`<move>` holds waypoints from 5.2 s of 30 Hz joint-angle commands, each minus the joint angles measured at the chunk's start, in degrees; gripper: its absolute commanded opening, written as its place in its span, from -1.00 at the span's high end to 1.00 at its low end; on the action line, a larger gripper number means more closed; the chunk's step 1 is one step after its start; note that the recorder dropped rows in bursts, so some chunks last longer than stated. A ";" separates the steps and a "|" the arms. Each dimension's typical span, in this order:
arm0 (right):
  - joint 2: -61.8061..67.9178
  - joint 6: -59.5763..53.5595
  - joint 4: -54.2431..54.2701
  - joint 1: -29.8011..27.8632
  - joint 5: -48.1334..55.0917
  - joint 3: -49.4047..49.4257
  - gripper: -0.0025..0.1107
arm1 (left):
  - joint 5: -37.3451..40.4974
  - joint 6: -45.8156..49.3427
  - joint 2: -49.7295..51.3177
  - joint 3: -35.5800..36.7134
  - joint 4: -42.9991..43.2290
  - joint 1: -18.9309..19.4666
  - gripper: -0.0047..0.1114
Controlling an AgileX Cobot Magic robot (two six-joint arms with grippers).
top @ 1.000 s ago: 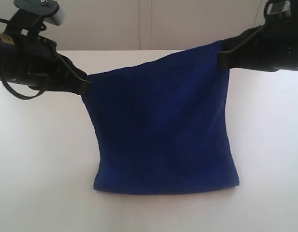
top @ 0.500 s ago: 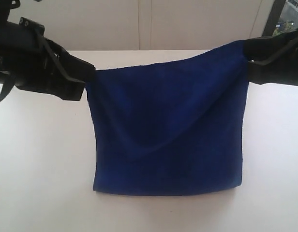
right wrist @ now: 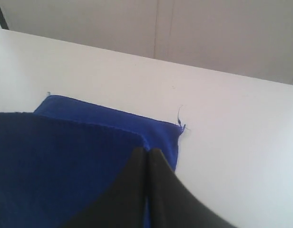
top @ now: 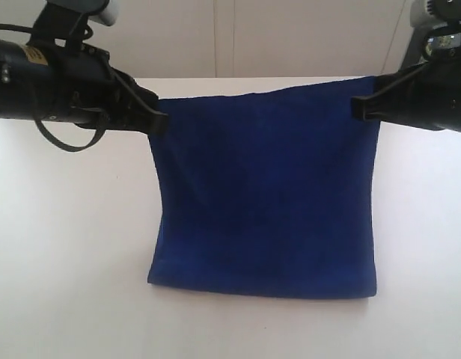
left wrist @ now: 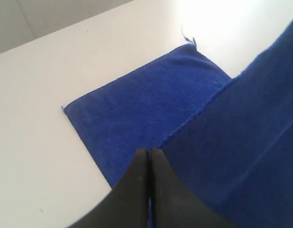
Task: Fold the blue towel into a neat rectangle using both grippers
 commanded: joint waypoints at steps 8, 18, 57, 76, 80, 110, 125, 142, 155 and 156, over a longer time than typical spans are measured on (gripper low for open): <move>8.50 -0.46 -0.35 -0.30 -4.12 -6.23 0.96 | -2.98 2.54 5.13 -5.49 -0.18 0.25 0.92; 11.51 -1.29 -0.35 -0.30 -6.45 -8.88 0.96 | -2.98 3.48 8.52 -9.25 -0.18 2.34 0.92; 28.74 -1.54 -0.35 -2.60 -7.25 -24.53 0.96 | -3.47 4.10 21.67 -22.43 -0.03 7.78 0.92; 39.27 -1.66 -0.62 -4.44 -6.76 -31.87 0.96 | -5.05 4.96 32.23 -30.52 -0.03 8.24 0.92; 41.47 -1.71 -0.62 -4.44 -6.65 -33.60 0.96 | -5.05 4.96 34.43 -32.20 -0.03 8.78 0.92; 54.20 -3.07 -0.62 -4.90 -9.39 -41.37 0.96 | -9.51 4.48 47.99 -39.72 -0.03 10.30 0.92; 54.85 -3.20 -0.62 -4.90 -9.43 -41.74 0.39 | -10.91 3.70 47.98 -39.72 -0.03 10.30 0.16; 51.98 -3.20 -0.62 -4.90 1.46 -41.63 0.67 | -4.24 3.70 45.64 -39.72 -0.03 10.51 0.43; 41.77 21.32 -20.44 -5.25 33.49 -41.18 0.96 | 29.28 2.98 35.23 -39.14 0.36 13.43 0.92; 41.01 23.20 -22.46 -5.25 35.96 -40.63 0.96 | 30.70 2.98 34.40 -38.39 -0.35 13.31 0.92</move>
